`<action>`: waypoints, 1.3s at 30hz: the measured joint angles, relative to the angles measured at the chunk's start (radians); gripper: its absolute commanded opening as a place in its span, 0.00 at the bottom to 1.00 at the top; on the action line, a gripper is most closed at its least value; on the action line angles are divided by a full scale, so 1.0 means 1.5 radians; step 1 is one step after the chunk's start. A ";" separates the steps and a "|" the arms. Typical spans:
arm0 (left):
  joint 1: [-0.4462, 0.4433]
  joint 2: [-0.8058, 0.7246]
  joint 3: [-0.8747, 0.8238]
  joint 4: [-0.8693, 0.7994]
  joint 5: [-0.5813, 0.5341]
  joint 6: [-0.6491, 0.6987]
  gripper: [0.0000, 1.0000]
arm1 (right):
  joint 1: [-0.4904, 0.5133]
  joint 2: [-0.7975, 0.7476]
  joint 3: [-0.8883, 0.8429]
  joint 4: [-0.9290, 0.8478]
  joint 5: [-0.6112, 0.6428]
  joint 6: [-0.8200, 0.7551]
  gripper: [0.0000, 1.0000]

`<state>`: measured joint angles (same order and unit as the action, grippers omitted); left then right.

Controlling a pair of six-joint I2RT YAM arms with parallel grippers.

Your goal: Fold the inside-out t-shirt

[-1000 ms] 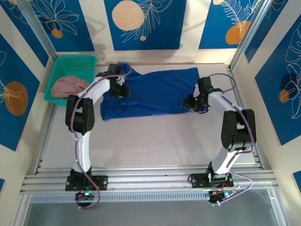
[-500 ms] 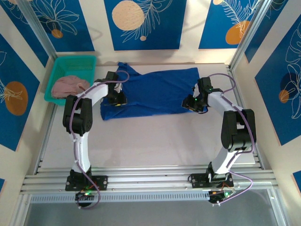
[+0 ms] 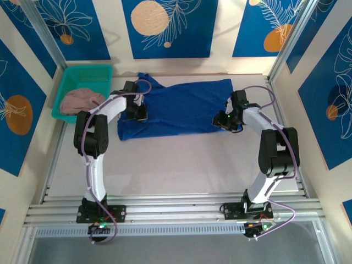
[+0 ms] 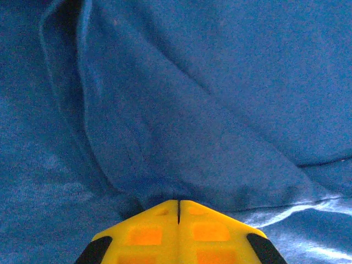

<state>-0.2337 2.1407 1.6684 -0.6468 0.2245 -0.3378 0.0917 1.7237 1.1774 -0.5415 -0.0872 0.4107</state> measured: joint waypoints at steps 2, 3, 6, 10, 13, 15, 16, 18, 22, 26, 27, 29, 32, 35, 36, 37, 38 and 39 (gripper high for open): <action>0.000 0.000 0.013 -0.001 0.000 0.000 0.00 | 0.000 0.000 0.000 0.000 0.000 0.000 0.37; 0.000 0.000 0.020 -0.001 0.001 0.000 0.00 | 0.000 0.000 0.000 0.000 0.000 0.000 0.37; 0.000 0.001 0.048 -0.003 0.002 0.003 0.00 | 0.000 0.000 0.000 0.000 0.000 0.000 0.37; -0.004 0.017 0.104 -0.015 0.003 0.007 0.00 | 0.000 0.000 0.000 -0.001 0.000 0.000 0.37; -0.012 0.056 0.175 -0.023 0.004 0.016 0.07 | 0.000 0.000 0.000 -0.001 0.000 0.000 0.37; -0.021 0.101 0.243 -0.029 0.007 0.023 0.23 | 0.000 0.000 0.000 -0.001 0.000 0.000 0.37; -0.026 0.131 0.286 -0.037 0.007 0.026 0.30 | 0.000 0.000 0.000 -0.001 0.000 0.000 0.37; -0.038 0.193 0.375 -0.052 0.008 0.026 0.32 | 0.001 0.000 0.000 -0.001 0.000 0.000 0.37; -0.051 0.256 0.456 -0.083 0.008 0.038 0.38 | 0.003 0.000 0.000 -0.001 0.000 0.000 0.37; -0.053 0.238 0.439 -0.100 0.008 0.056 0.44 | 0.005 0.000 0.000 -0.001 0.000 0.000 0.37; -0.052 0.219 0.409 -0.094 0.007 0.058 0.45 | 0.006 0.001 0.000 0.000 0.000 0.000 0.37; -0.044 0.161 0.320 -0.076 0.004 0.057 0.47 | 0.011 0.003 0.002 -0.001 0.000 0.000 0.37; -0.022 0.082 0.209 -0.049 0.004 0.052 0.47 | 0.023 0.017 0.016 0.000 0.000 0.000 0.37; 0.008 0.057 0.183 -0.035 0.004 0.047 0.47 | 0.034 0.026 0.022 0.002 0.000 0.000 0.37; 0.016 0.057 0.183 -0.028 0.002 0.045 0.47 | 0.036 0.027 0.022 0.002 -0.001 0.000 0.37; 0.020 0.058 0.183 -0.026 0.000 0.042 0.47 | 0.038 0.028 0.022 0.002 -0.001 0.000 0.37; 0.027 0.060 0.183 -0.027 -0.004 0.039 0.47 | 0.039 0.028 0.022 0.002 -0.001 0.000 0.37; 0.031 0.061 0.183 -0.026 -0.007 0.037 0.47 | 0.039 0.029 0.022 0.002 -0.001 0.000 0.37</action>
<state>-0.1875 2.2322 1.9434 -0.6861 0.2138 -0.2825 0.1505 1.7668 1.2102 -0.5385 -0.0879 0.4110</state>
